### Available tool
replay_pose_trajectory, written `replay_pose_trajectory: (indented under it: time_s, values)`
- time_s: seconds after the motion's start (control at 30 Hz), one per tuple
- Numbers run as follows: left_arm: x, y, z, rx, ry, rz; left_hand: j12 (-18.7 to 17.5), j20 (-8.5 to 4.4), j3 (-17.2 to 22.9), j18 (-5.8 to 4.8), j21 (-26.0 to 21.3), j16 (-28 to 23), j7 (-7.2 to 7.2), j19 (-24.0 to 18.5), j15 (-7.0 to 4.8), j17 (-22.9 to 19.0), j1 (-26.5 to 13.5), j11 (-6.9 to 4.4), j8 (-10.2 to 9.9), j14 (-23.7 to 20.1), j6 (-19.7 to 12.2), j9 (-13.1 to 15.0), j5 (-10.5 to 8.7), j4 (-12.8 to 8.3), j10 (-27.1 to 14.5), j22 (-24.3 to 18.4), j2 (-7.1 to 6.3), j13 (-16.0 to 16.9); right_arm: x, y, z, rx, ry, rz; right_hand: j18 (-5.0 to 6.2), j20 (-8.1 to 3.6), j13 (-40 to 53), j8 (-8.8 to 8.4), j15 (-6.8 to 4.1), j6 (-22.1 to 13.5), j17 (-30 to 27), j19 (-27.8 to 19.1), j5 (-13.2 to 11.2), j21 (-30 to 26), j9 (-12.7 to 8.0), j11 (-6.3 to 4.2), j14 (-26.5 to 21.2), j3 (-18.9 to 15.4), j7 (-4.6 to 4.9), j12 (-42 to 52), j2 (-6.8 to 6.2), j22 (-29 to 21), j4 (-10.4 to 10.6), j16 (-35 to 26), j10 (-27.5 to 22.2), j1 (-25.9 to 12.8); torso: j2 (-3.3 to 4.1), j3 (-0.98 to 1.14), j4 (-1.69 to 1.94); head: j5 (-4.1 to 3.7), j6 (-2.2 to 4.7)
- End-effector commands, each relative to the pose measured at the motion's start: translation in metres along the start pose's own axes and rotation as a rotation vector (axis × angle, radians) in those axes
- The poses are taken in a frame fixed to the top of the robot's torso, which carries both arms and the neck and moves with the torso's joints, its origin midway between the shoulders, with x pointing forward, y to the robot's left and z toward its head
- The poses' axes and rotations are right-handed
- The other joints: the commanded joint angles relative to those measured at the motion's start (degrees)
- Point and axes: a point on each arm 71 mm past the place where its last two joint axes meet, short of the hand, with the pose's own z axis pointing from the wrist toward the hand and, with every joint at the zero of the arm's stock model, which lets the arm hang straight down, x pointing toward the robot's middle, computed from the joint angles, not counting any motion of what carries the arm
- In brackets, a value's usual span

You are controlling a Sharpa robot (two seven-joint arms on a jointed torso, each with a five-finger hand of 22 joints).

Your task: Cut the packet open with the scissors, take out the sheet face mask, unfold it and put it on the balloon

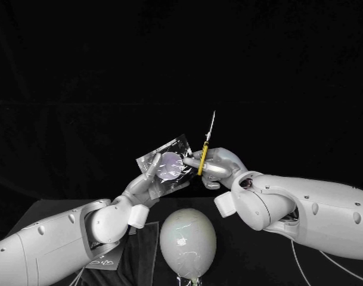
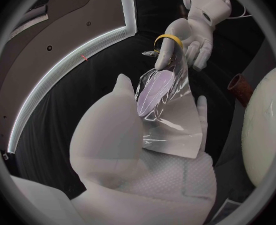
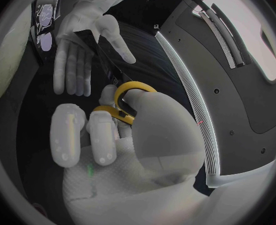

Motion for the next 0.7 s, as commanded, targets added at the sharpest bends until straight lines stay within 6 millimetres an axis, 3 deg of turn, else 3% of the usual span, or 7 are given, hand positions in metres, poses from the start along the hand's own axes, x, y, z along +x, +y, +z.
replay_pose_trajectory:
  time_s: [0.03, 0.1, 0.13, 0.3, 0.47, 0.5, 0.7]
  values:
    - [0.0046, -0.0009, 0.0017, 0.015, 0.036, -0.013, 0.5, 0.06, 1.3, 0.08, -0.2, 0.3, 7.7, 0.7, -0.06, 0.3, 1.6, -0.1, 0.9, 1.5, 2.1, 0.6, -0.32, -0.1, 2.0, 0.1, 1.65, 0.2, 0.0059, -0.0014, -0.0005, 0.001, 0.038, 0.013, 0.04, -0.04, 0.1, 0.21, -0.39, 0.2, 3.9, 0.8, 0.1, 0.2, 0.1, -6.46, 4.1, 5.3, -0.2, 21.9, 0.57, 10.0, -5.0, 0.3, 18.7, -0.2, 0.01, 0.02, 0.03, 0.03, -0.06]
    - [0.0038, -0.0016, 0.0016, 0.02, 0.033, -0.005, 1.1, 0.06, 2.5, 0.21, -0.2, 0.7, 7.59, 1.3, -0.29, 0.7, 2.9, -0.35, 2.2, 3.4, 5.2, 1.7, -0.41, -0.2, 4.9, 0.1, 3.68, 0.4, 0.0066, -0.0029, -0.0006, 0.006, 0.04, 0.014, 0.04, -0.04, 0.1, 0.21, -0.39, 0.2, 3.9, 0.8, 0.1, 0.2, 0.1, -6.46, 4.1, 5.3, -0.2, 21.9, 0.57, 10.0, -5.0, 0.3, 18.7, -0.2, 0.01, -0.01, 0.0, 0.04, -0.03]
    - [0.0036, -0.0018, 0.0016, 0.021, 0.033, 0.0, 1.4, 0.04, 3.8, 0.52, 0.2, 1.1, 7.3, 4.0, -0.59, 0.9, 5.6, -0.7, 4.2, 4.3, 10.3, 3.3, -0.35, -0.8, 6.1, 0.4, 5.12, 0.4, 0.0068, -0.0036, -0.0006, 0.008, 0.04, 0.014, 0.04, -0.04, 0.1, 0.21, -0.39, 0.2, 3.9, 0.8, 0.1, 0.2, 0.1, -6.46, 4.1, 5.3, -0.2, 21.9, 0.57, 10.0, -5.0, 0.3, 18.7, -0.2, 0.0, -0.02, -0.03, 0.04, -0.08]
    - [0.0038, -0.0015, 0.0018, 0.015, 0.041, 0.031, 1.7, -0.02, 6.2, 1.15, 1.0, 1.9, 6.22, 8.7, -1.4, 1.2, 11.3, -1.62, 8.1, 6.5, 19.2, 5.8, -0.41, -1.6, 8.8, 0.6, 6.3, 0.3, 0.0083, -0.0067, 0.0002, 0.016, 0.04, 0.016, 0.06, -0.04, 0.1, 0.22, -0.38, 0.2, 3.9, 0.8, 0.1, 0.1, 0.1, -6.45, 4.1, 5.3, -0.19, 21.8, 0.58, 10.0, -5.0, 0.2, 18.7, -0.3, 0.01, 0.01, 0.05, -0.02, -0.1]
    - [0.0054, 0.0003, 0.0028, 0.0, 0.05, 0.064, 2.4, -0.25, 7.6, 1.42, 1.3, 2.9, 4.91, 10.3, -2.44, 1.6, 15.0, -2.8, 9.6, 9.0, 22.5, 6.3, -0.42, -2.4, 11.7, 0.7, 7.24, 0.4, 0.0107, -0.0085, 0.0018, 0.021, 0.043, 0.017, 0.06, -0.03, 0.1, 0.23, -0.38, 0.1, 3.9, 0.8, 0.1, 0.1, 0.2, -6.44, 4.1, 5.3, -0.18, 21.8, 0.59, 10.0, -5.0, 0.2, 18.7, -0.4, -0.01, 0.0, 0.08, -0.19, -0.02]
    - [0.0054, 0.0006, 0.003, -0.002, 0.05, 0.069, 3.1, -0.43, 8.8, 1.49, 1.5, 3.6, 4.04, 11.0, -3.07, 1.9, 17.0, -3.61, 10.3, 10.4, 24.2, 6.4, -0.33, -3.0, 13.6, 0.7, 8.25, 0.6, 0.0111, -0.0087, 0.002, 0.022, 0.044, 0.017, 0.06, -0.03, 0.1, 0.23, -0.38, 0.1, 3.9, 0.8, 0.1, 0.1, 0.2, -6.44, 4.1, 5.3, -0.18, 21.8, 0.59, 10.0, -5.0, 0.2, 18.7, -0.4, 0.0, -0.01, 0.05, -0.13, 0.0]
    - [0.0044, 0.001, 0.0036, -0.01, 0.042, 0.103, 3.2, -0.6, 10.0, 1.45, 1.3, 4.1, 3.05, 11.7, -3.89, 2.1, 18.8, -4.53, 10.7, 12.2, 26.6, 6.2, -0.42, -2.4, 16.3, 0.6, 8.73, 0.4, 0.0127, -0.01, 0.0034, 0.027, 0.047, 0.017, 0.06, -0.03, 0.1, 0.23, -0.38, 0.1, 3.9, 0.8, 0.1, 0.1, 0.2, -6.44, 4.1, 5.3, -0.18, 21.8, 0.59, 10.0, -5.0, 0.2, 18.7, -0.4, 0.0, 0.0, 0.01, -0.16, -0.19]
